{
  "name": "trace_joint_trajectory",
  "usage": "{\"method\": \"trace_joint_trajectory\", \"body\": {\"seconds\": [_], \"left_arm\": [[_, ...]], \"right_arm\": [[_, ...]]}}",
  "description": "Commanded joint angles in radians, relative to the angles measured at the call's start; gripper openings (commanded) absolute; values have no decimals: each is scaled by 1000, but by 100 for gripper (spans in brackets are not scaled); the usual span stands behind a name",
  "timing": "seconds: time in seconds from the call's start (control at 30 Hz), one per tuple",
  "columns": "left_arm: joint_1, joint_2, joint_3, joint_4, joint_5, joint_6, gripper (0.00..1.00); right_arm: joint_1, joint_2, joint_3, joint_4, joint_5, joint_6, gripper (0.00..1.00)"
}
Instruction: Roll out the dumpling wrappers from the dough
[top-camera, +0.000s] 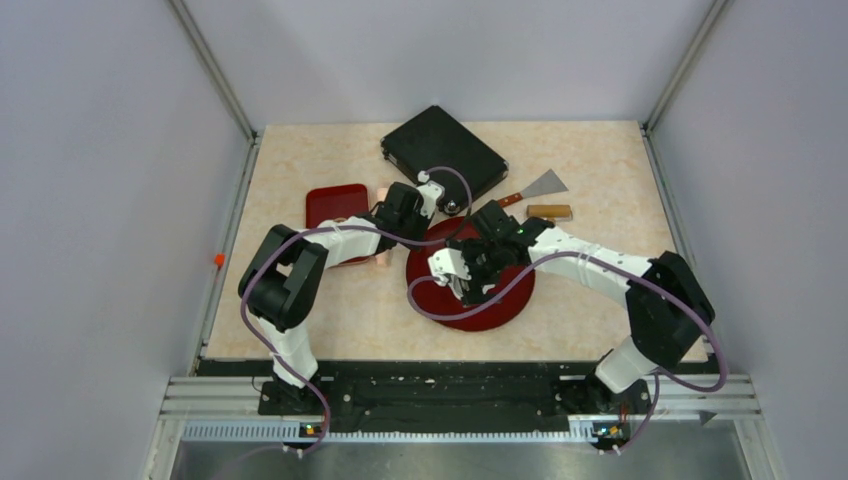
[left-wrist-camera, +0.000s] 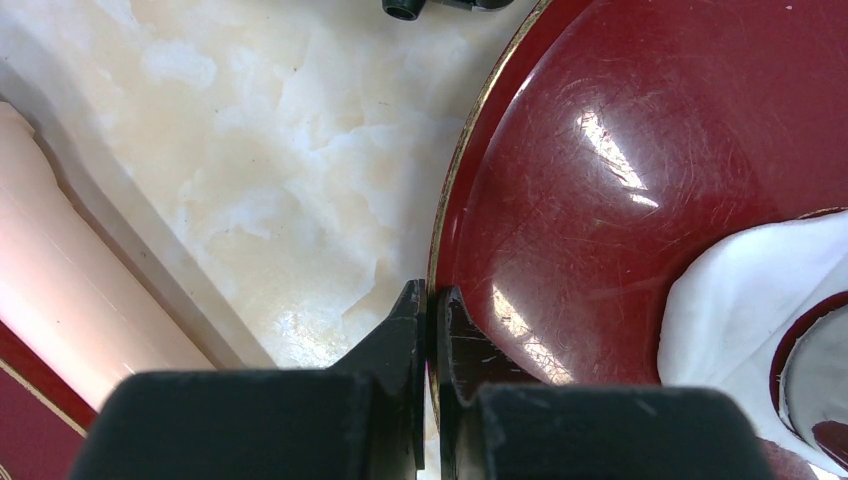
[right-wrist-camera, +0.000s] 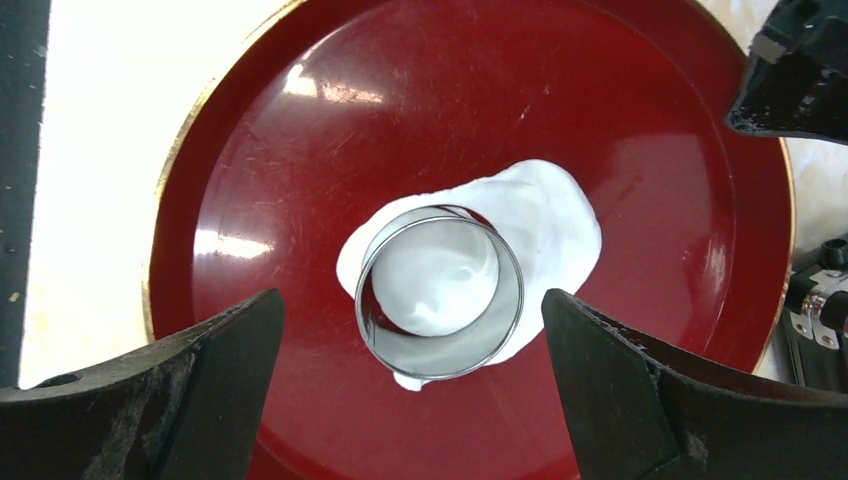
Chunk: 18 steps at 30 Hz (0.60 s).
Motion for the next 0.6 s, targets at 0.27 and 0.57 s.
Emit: {"method": "trace_joint_trajectory", "body": {"seconds": [0.27, 0.57], "left_arm": [[6, 3, -4, 23, -65, 44, 0], [12, -12, -15, 29, -24, 36, 0]], "right_arm": [[-15, 10, -61, 201, -45, -10, 99], [-138, 13, -70, 138, -287, 48, 98]]}}
